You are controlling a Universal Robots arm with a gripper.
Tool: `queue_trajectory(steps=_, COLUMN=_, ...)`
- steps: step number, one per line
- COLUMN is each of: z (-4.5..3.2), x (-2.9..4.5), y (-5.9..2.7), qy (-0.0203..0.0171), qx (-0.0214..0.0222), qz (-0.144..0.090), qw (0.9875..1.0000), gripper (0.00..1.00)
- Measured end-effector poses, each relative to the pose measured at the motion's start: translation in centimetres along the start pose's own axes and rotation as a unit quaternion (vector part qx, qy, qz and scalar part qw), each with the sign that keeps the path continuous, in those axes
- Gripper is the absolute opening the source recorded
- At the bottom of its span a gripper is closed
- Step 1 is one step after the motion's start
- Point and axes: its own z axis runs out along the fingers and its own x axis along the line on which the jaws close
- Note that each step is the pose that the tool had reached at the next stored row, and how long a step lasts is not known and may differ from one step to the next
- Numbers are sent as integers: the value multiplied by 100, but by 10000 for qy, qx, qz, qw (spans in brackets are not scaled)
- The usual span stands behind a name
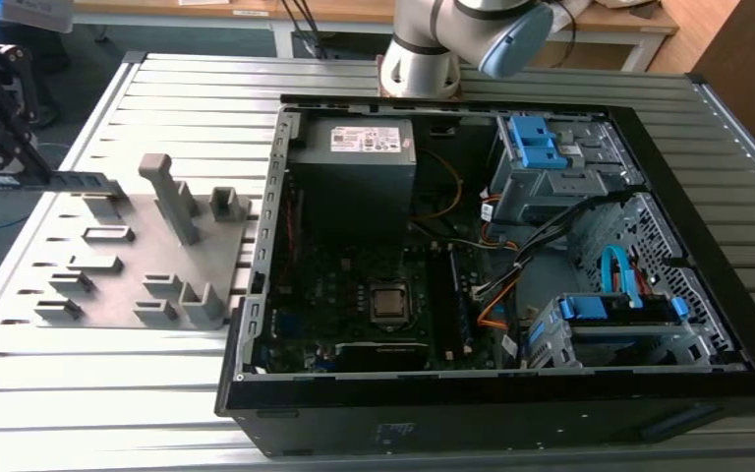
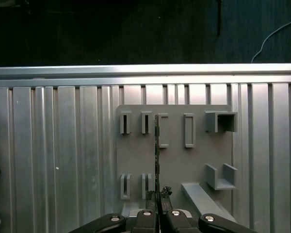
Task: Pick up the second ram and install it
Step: 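Pick up the second ram and move it above second insertion slot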
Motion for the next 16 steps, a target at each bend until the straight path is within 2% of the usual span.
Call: queue_trajectory(steps=16, z=-238, x=-9, y=-4, qy=-3, qx=0, qz=0, qw=10000, gripper=14)
